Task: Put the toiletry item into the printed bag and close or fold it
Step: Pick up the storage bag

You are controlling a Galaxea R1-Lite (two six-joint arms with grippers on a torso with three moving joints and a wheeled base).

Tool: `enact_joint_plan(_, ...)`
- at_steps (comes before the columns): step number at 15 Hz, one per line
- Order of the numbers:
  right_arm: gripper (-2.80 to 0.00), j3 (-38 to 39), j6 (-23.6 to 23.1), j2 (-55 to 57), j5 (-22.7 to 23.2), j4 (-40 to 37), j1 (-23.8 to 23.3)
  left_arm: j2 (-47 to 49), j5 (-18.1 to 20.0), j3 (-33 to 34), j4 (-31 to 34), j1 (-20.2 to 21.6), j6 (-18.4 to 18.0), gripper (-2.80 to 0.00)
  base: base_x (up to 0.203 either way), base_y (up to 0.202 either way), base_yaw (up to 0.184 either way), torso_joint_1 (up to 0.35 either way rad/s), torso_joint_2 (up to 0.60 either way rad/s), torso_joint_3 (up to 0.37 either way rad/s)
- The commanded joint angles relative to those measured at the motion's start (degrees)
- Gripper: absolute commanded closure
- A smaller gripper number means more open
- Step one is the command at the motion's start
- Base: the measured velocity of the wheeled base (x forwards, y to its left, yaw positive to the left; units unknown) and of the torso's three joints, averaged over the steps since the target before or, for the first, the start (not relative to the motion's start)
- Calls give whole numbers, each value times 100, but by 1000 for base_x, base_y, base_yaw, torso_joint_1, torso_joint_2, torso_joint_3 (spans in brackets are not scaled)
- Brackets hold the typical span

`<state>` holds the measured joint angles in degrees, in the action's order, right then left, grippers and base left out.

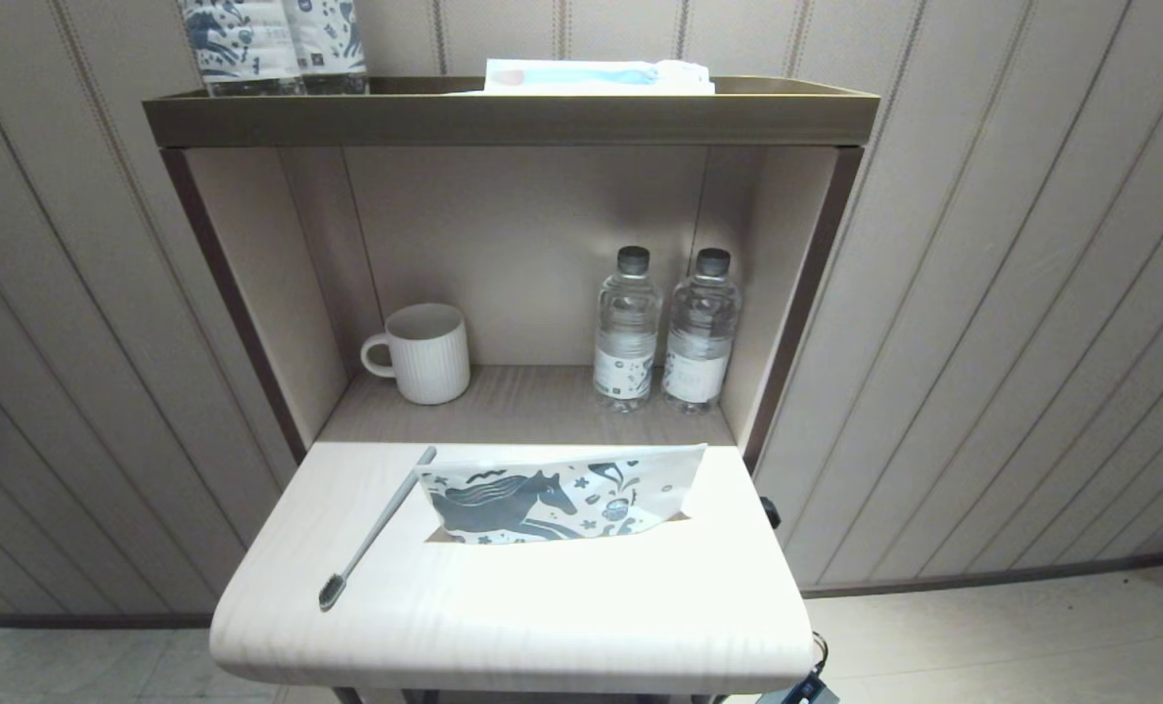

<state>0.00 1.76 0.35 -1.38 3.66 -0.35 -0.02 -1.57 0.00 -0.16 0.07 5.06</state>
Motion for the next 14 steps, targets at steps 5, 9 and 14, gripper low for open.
enact_joint_plan(5, 0, 0, -35, 14, 15, 24, 0, 2, -1, 0, -2, 1, -5, 0, 0, 0, 0, 0, 0, 0)
enact_joint_plan(9, 0, 0, -68, 9, 24, 39, 0, 2, -1, 0, -2, 1, 4, 0, 0, 0, 0, 0, 0, 0)
enact_joint_plan(14, 0, -837, -274, 155, 76, -619, 1, 2, -1, 0, -2, 1, 4, 0, 0, 0, 0, 0, 0, 0)
